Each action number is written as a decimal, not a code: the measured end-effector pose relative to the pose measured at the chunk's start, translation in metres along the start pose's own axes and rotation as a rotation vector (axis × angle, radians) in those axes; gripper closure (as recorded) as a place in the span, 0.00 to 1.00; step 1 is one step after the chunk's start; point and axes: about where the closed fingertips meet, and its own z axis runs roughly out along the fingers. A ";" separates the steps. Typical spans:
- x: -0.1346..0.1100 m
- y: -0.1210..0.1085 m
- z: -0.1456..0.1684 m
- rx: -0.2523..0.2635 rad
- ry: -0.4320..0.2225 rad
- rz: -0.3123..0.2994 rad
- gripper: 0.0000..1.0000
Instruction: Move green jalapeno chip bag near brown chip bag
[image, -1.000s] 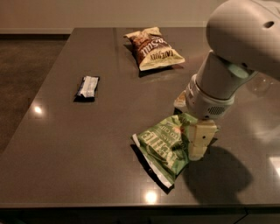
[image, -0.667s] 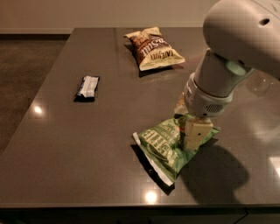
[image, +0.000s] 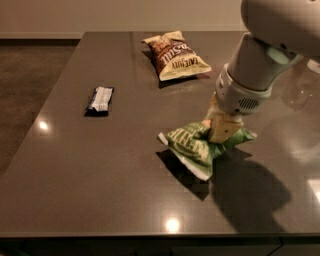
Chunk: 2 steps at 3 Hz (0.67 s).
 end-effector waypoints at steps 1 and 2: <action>0.002 -0.033 -0.013 0.045 -0.006 0.043 1.00; 0.013 -0.078 -0.022 0.108 -0.029 0.108 1.00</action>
Offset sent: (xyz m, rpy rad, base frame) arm 0.1316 -0.0379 0.0437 0.0839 -0.1434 -0.2158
